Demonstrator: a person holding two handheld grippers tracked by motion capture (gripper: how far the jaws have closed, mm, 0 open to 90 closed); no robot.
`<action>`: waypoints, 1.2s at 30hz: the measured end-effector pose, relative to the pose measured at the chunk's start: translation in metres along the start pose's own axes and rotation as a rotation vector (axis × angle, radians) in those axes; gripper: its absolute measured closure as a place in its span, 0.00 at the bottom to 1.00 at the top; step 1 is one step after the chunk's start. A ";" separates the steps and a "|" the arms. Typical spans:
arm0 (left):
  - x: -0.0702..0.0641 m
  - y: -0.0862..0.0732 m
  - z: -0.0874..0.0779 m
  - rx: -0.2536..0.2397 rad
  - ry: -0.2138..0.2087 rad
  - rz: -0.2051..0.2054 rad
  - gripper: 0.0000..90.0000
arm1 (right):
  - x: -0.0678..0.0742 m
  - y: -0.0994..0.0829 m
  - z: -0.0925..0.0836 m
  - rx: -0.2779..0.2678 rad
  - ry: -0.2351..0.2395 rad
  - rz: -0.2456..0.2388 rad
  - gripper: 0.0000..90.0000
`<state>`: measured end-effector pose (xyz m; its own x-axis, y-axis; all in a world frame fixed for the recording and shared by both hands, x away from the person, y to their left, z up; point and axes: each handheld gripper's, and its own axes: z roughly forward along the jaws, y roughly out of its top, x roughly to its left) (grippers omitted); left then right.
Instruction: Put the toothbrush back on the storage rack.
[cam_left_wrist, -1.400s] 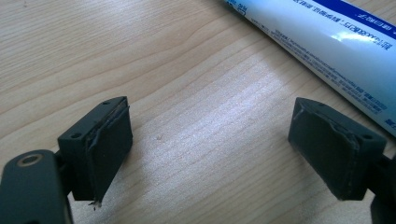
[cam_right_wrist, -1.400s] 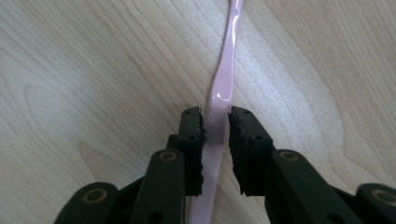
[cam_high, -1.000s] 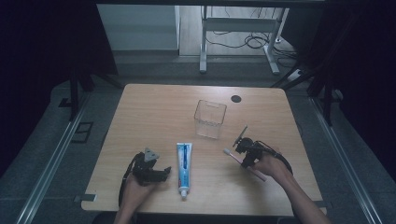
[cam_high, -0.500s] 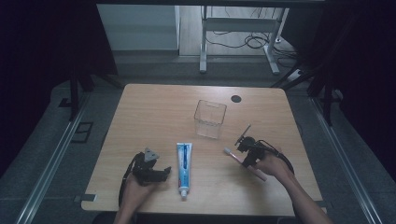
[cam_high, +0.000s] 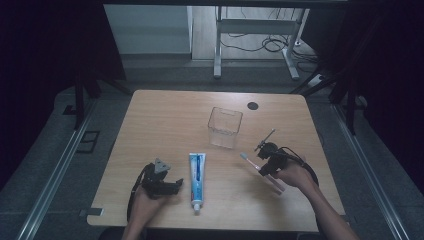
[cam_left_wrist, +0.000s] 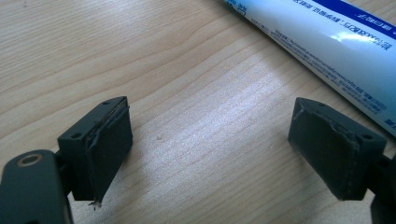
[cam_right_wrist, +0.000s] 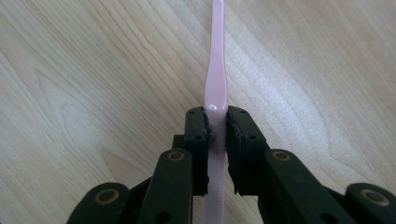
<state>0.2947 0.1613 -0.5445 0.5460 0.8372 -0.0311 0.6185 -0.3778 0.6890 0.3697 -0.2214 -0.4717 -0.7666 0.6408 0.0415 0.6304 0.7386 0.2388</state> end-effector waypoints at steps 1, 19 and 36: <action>0.000 0.000 0.000 0.000 0.000 0.000 0.15 | 0.000 0.000 0.000 0.000 0.000 0.000 0.87; 0.000 0.000 0.000 0.000 0.000 0.005 0.15 | -0.002 0.004 -0.031 -0.154 -0.028 0.035 0.87; 0.000 0.000 0.000 0.000 0.000 0.004 0.15 | -0.001 0.013 -0.048 -0.281 -0.060 0.044 0.87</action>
<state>0.2950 0.1615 -0.5444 0.5485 0.8357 -0.0285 0.6164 -0.3811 0.6891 0.3725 -0.2230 -0.4219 -0.7257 0.6880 0.0025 0.5977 0.6287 0.4974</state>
